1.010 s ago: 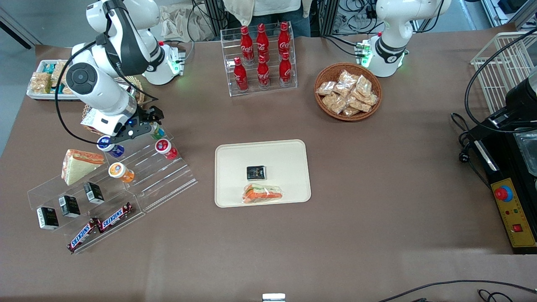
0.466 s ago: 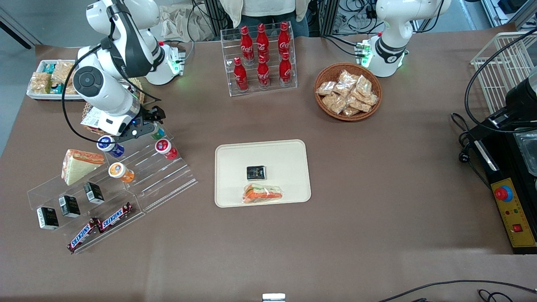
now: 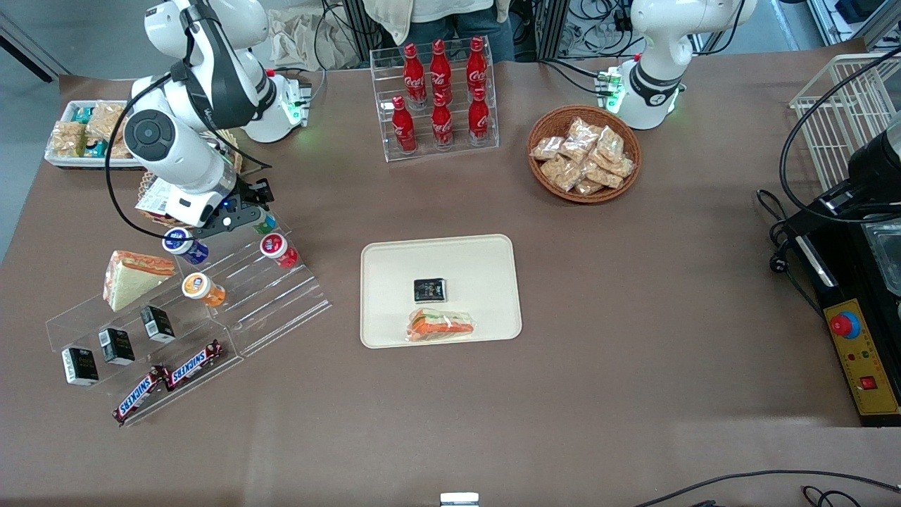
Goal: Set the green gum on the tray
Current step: 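Lower the right gripper and close it on the green-labelled bottle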
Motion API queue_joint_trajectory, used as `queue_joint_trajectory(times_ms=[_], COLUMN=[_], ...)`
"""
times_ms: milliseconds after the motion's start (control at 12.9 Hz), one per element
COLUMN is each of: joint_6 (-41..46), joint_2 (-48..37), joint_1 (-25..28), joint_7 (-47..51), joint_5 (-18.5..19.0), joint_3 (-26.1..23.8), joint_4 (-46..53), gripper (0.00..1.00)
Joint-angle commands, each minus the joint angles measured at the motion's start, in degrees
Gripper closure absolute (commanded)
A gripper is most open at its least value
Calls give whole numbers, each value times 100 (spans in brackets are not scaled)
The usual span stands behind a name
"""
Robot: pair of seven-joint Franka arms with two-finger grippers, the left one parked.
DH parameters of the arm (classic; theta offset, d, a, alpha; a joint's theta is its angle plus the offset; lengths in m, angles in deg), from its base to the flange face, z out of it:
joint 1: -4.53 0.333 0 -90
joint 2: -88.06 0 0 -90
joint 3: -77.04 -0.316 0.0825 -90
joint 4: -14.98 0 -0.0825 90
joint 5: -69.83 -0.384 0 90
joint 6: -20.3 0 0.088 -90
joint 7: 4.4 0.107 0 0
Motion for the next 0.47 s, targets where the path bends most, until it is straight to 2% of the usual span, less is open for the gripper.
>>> queue_joint_trajectory(times_ms=[0, 155, 388], joint_6=[64, 554, 1031], joint_2=[-289, -334, -308], joint_1=[17, 25, 26], joint_7=[-31, -14, 161], joint_5=[-125, -142, -553], joint_3=[2, -32, -137], joint_4=[-51, 273, 766], gripper=[70, 69, 69])
